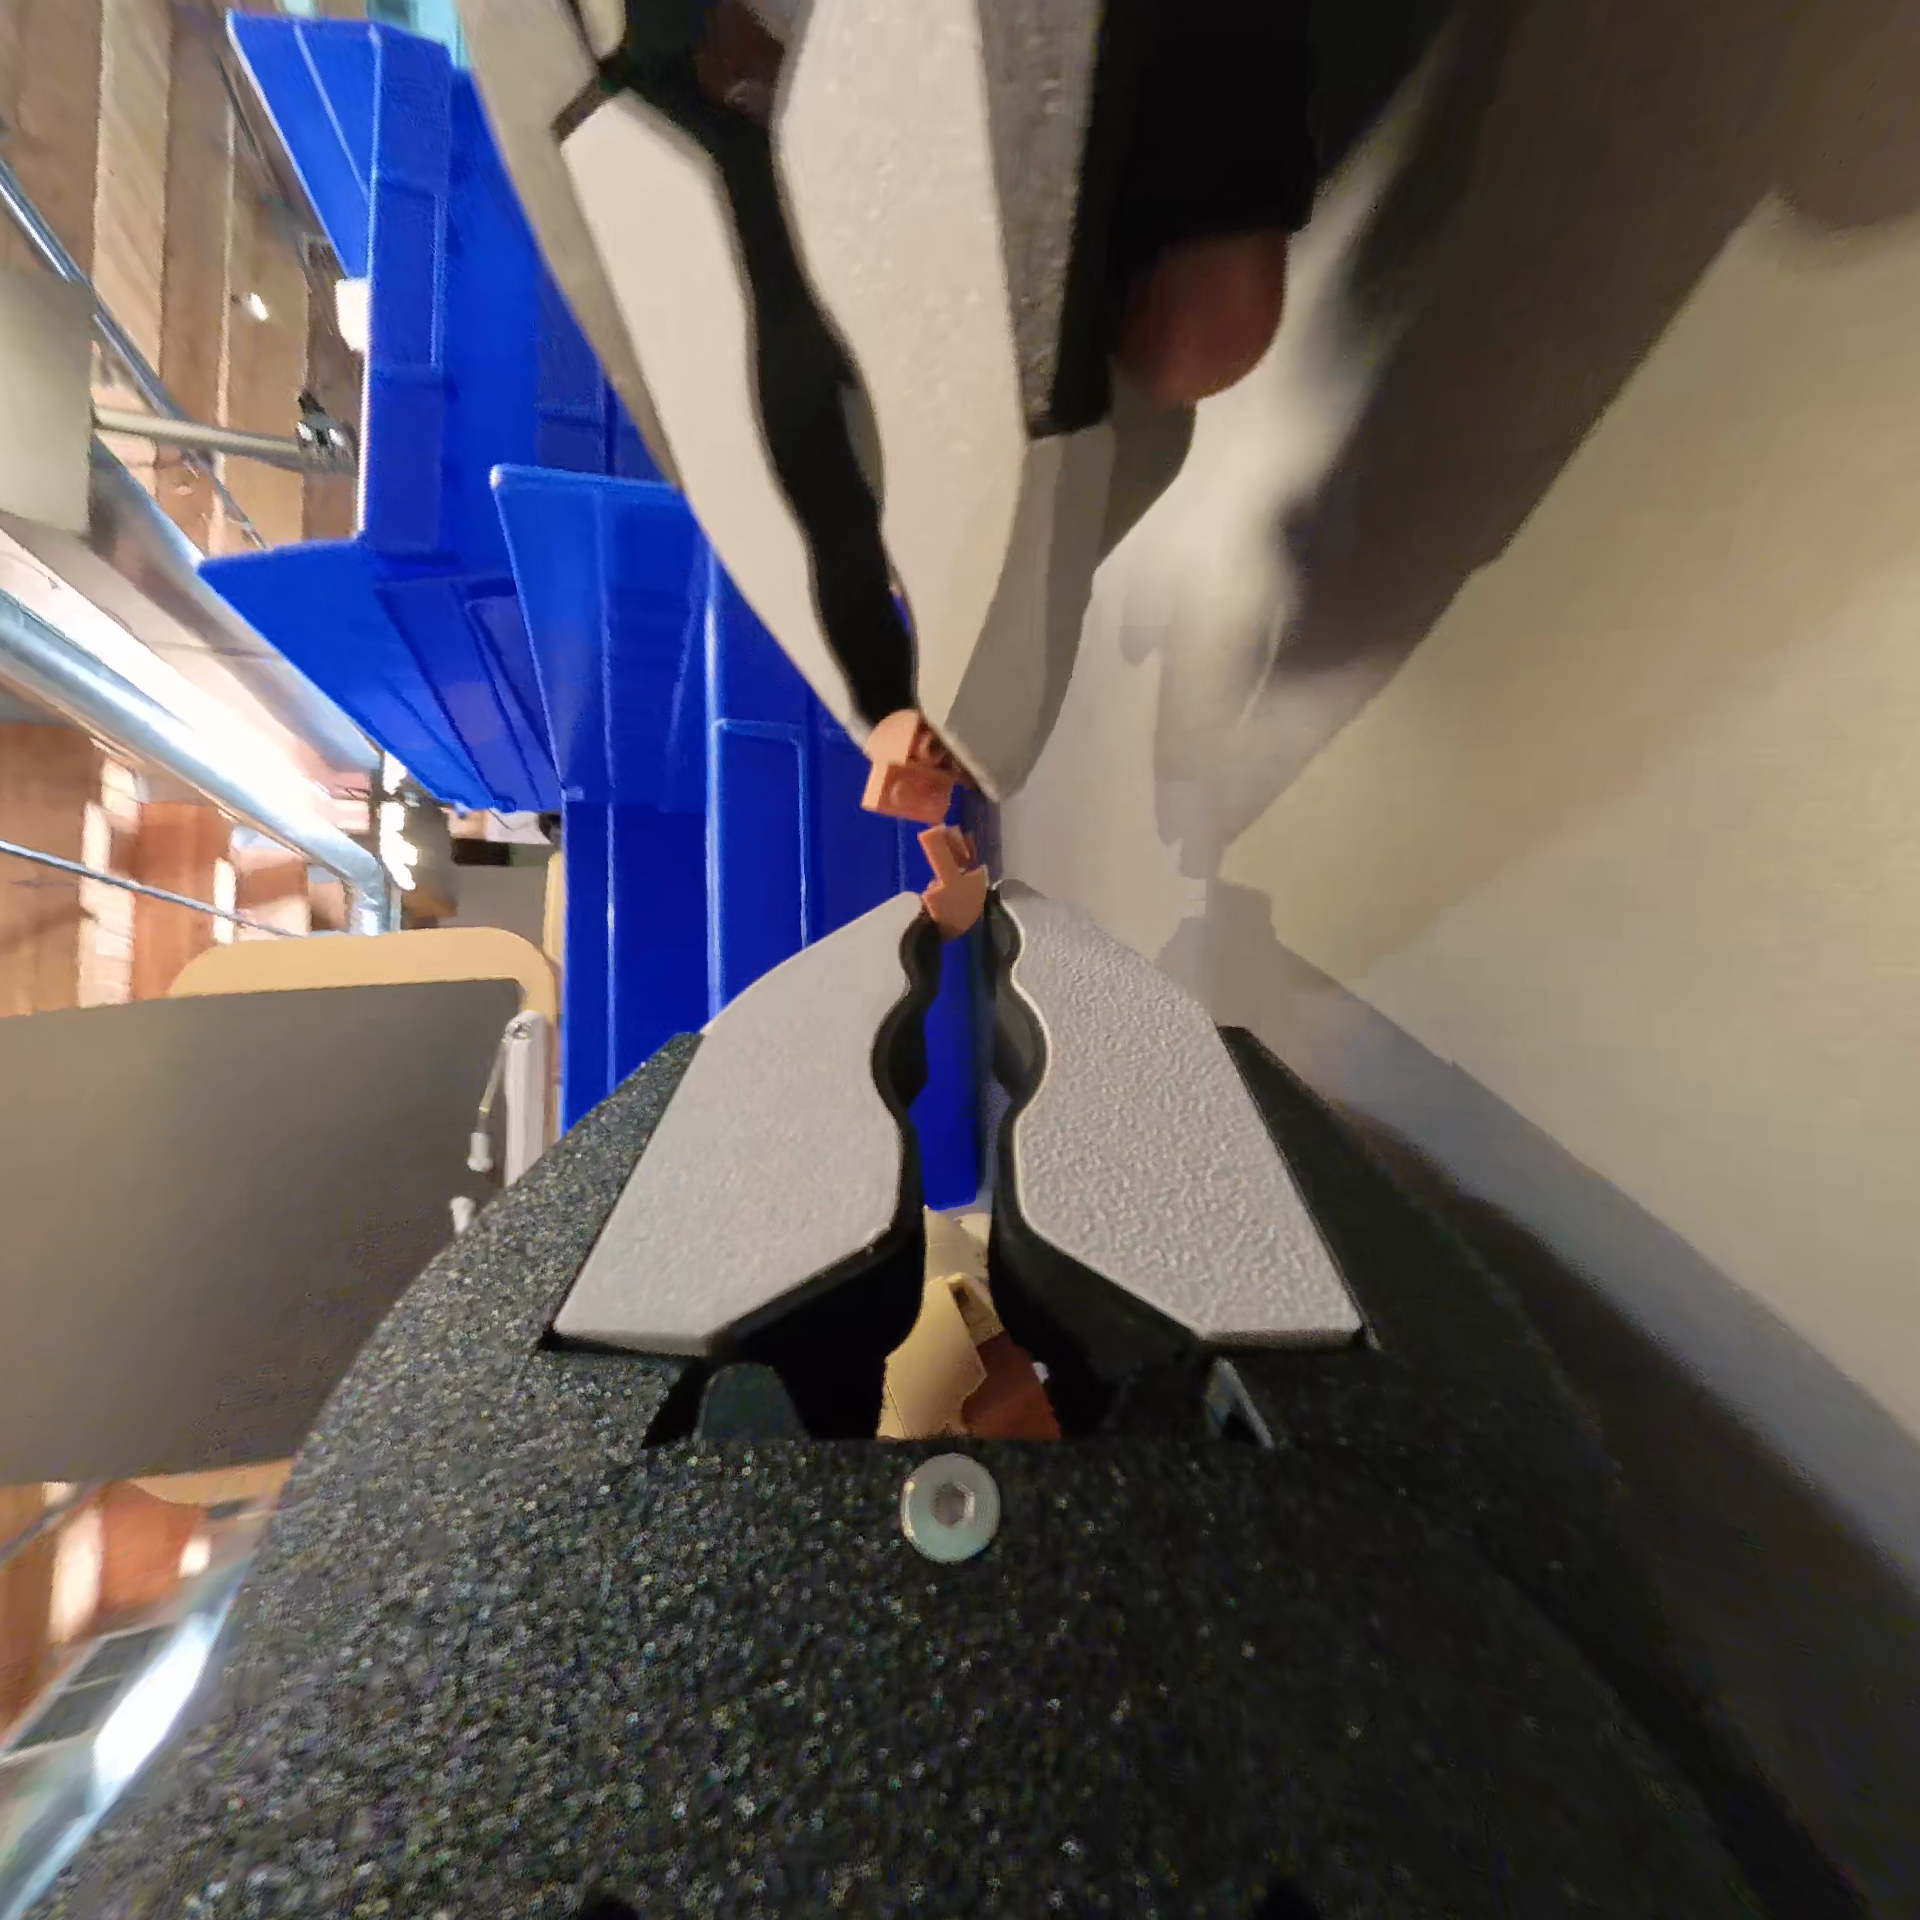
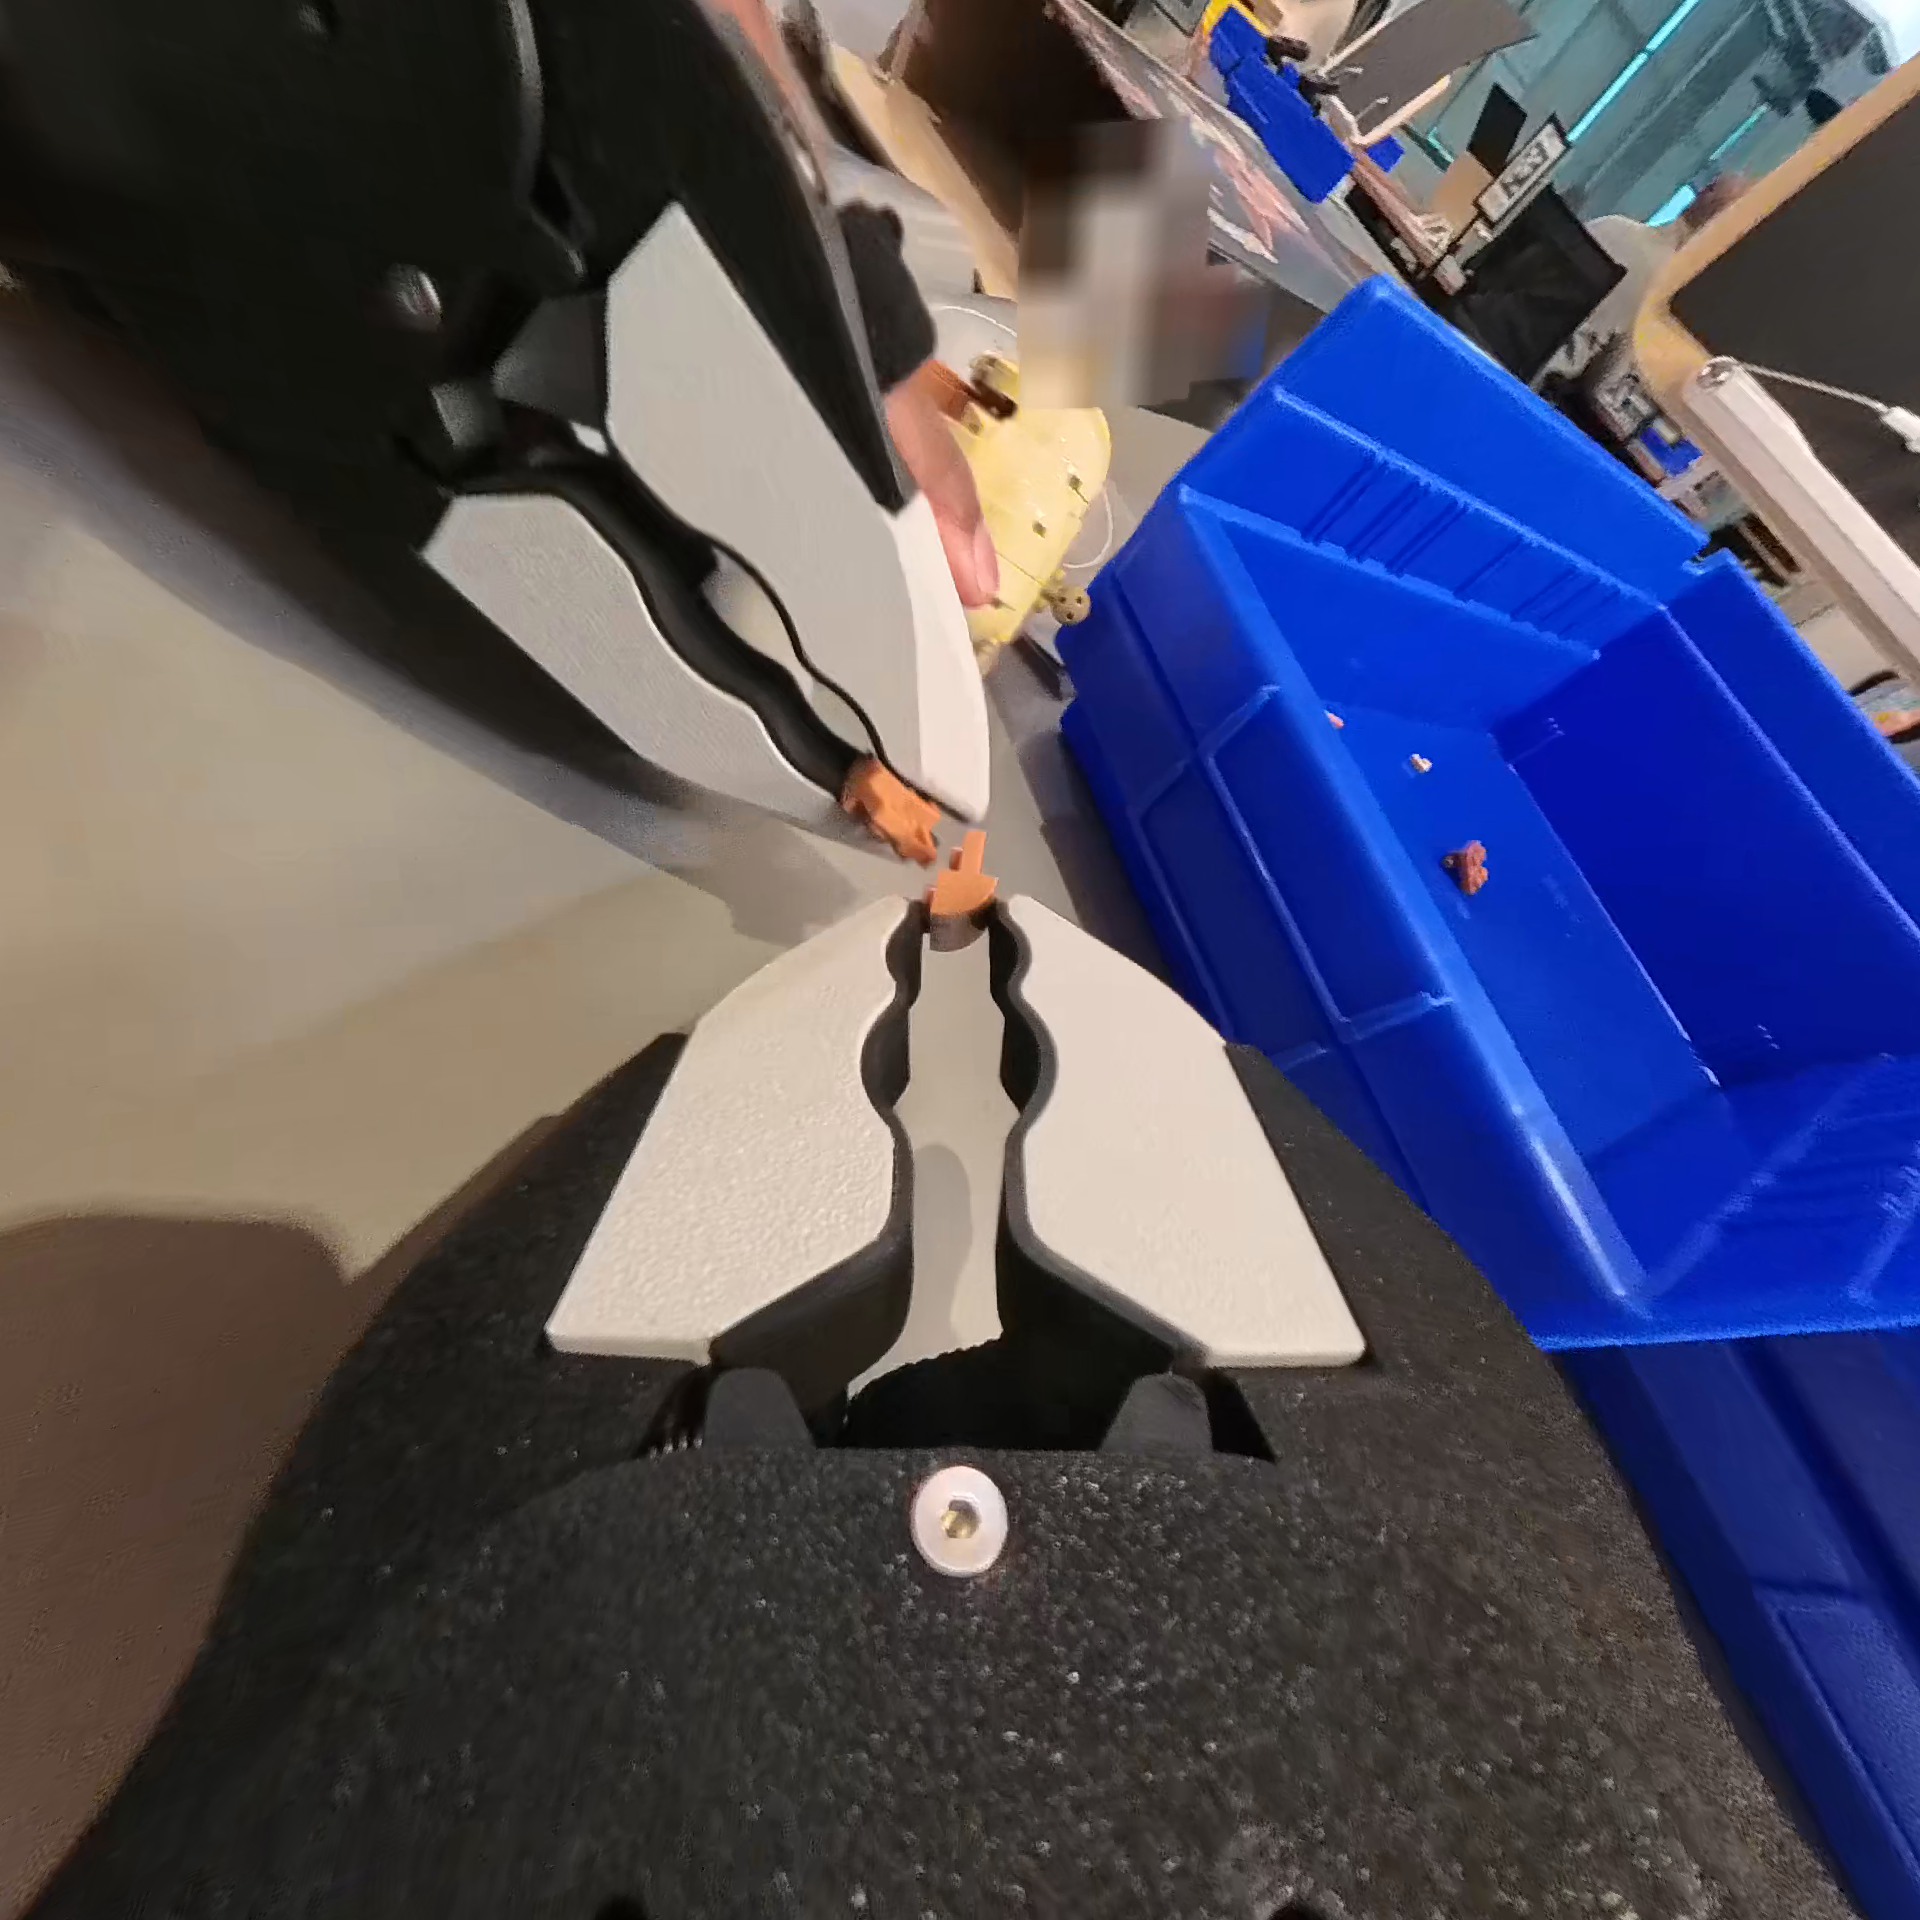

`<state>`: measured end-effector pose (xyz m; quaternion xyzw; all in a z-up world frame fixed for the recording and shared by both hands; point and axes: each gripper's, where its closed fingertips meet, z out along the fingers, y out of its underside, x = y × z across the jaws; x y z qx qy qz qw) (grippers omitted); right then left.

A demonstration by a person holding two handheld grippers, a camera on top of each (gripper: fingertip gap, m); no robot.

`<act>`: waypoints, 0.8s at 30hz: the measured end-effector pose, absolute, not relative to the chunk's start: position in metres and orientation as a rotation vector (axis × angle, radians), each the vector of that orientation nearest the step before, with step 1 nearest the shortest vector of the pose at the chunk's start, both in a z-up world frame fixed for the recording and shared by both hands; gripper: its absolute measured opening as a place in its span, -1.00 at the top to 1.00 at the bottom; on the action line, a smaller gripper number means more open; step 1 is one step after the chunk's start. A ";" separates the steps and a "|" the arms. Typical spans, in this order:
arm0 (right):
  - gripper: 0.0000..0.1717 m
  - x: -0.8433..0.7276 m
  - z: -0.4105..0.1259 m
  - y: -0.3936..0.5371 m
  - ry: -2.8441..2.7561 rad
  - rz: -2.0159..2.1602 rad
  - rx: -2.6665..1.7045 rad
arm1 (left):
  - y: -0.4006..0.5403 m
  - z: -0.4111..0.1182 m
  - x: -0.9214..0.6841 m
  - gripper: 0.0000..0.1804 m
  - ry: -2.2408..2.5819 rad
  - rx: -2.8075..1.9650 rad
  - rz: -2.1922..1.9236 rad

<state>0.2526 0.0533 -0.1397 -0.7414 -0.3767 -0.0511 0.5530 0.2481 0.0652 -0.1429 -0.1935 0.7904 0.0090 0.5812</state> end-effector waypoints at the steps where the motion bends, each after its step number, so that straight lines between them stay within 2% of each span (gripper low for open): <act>1: 0.86 0.256 -0.139 0.054 -0.879 -0.130 -1.751 | 0.067 -0.142 0.248 0.91 1.842 -0.490 -0.012; 5: 0.87 0.264 -0.128 0.057 -0.788 -0.068 -1.729 | 0.068 -0.135 0.248 0.91 1.816 -0.648 -0.194; 14: 0.87 0.270 -0.070 0.063 -0.472 0.359 -1.548 | 0.064 -0.097 0.243 0.91 1.631 -0.981 -0.806; 17: 0.87 0.276 -0.052 0.079 -0.463 0.238 -1.535 | 0.064 -0.084 0.240 0.91 1.549 -1.046 -0.985; 21: 0.83 0.302 -0.032 0.122 -0.418 -0.137 -1.681 | 0.068 -0.071 0.237 0.91 1.448 -1.118 -1.189; 22: 0.75 0.300 -0.029 0.125 -0.446 -0.172 -1.698 | 0.070 -0.069 0.236 0.91 1.427 -1.122 -1.202; 24: 0.73 0.289 -0.025 0.121 -0.501 -0.145 -1.692 | 0.077 -0.066 0.233 0.91 1.413 -1.102 -1.136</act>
